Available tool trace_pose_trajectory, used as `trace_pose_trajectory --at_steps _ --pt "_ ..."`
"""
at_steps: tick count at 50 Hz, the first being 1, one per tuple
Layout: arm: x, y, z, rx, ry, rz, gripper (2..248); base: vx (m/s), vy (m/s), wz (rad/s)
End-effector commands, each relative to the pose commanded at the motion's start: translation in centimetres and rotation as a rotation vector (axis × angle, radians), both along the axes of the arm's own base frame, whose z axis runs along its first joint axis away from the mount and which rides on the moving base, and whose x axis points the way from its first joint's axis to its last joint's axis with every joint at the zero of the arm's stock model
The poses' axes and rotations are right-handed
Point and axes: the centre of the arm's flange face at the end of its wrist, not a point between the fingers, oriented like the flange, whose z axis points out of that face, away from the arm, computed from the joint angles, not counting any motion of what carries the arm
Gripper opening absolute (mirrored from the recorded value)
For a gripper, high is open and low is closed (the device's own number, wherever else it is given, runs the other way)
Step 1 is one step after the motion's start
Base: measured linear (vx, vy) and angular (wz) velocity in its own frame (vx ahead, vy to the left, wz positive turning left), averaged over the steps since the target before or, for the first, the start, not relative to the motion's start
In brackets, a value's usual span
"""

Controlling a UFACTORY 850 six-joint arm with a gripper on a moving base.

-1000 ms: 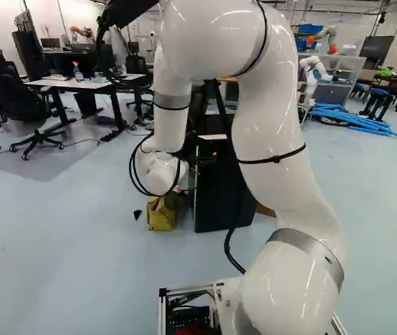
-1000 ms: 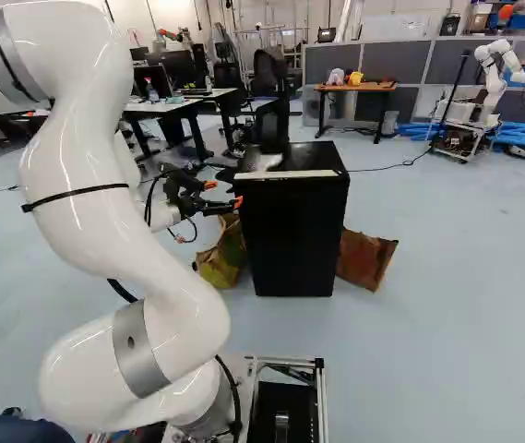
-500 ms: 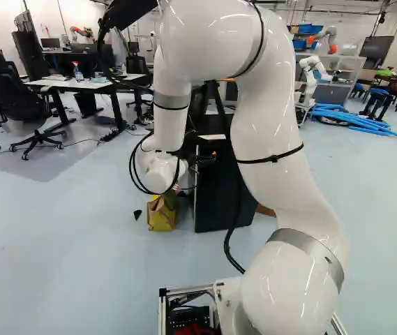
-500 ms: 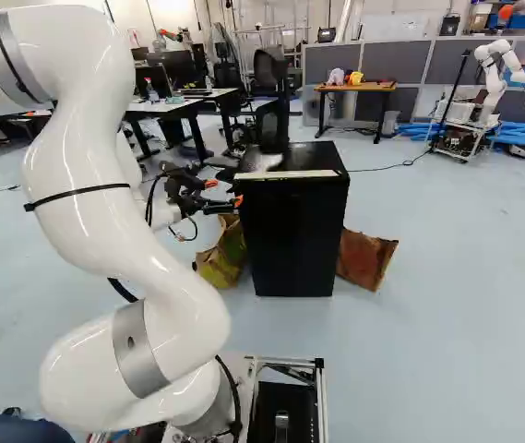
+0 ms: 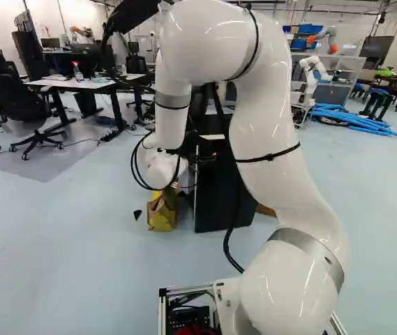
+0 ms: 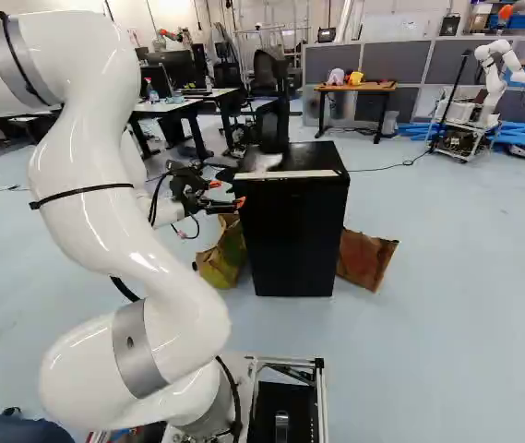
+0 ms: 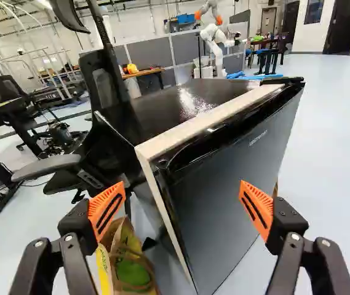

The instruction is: Grab a drink from the fridge

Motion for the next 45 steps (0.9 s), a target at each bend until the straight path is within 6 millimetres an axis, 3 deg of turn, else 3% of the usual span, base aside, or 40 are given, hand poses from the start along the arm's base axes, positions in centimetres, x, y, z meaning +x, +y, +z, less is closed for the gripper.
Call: trace_pose_trajectory --at_steps 45 --pt "3.3 -1.9 -0.4 0.033 -0.002 -0.076 247 0.000 0.000 0.000"
